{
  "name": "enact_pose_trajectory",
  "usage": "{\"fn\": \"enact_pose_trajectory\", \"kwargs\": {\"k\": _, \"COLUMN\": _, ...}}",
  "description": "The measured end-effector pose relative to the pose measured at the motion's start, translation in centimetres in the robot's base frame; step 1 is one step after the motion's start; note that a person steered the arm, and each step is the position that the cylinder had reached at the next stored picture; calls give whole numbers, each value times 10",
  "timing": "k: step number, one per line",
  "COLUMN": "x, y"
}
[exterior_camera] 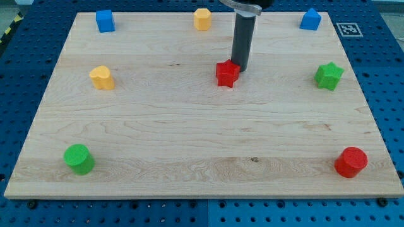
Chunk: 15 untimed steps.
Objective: Push the red star to the bottom center of the board
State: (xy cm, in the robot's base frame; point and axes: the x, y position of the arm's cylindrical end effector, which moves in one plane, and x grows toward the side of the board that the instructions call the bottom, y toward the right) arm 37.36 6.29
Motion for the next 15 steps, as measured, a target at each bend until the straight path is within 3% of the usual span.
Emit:
{"fn": "enact_pose_trajectory", "kwargs": {"k": 2, "x": 9, "y": -37}}
{"fn": "enact_pose_trajectory", "kwargs": {"k": 6, "x": 67, "y": -43}}
{"fn": "enact_pose_trajectory", "kwargs": {"k": 9, "x": 82, "y": -77}}
{"fn": "enact_pose_trajectory", "kwargs": {"k": 12, "x": 142, "y": -77}}
{"fn": "enact_pose_trajectory", "kwargs": {"k": 15, "x": 161, "y": -77}}
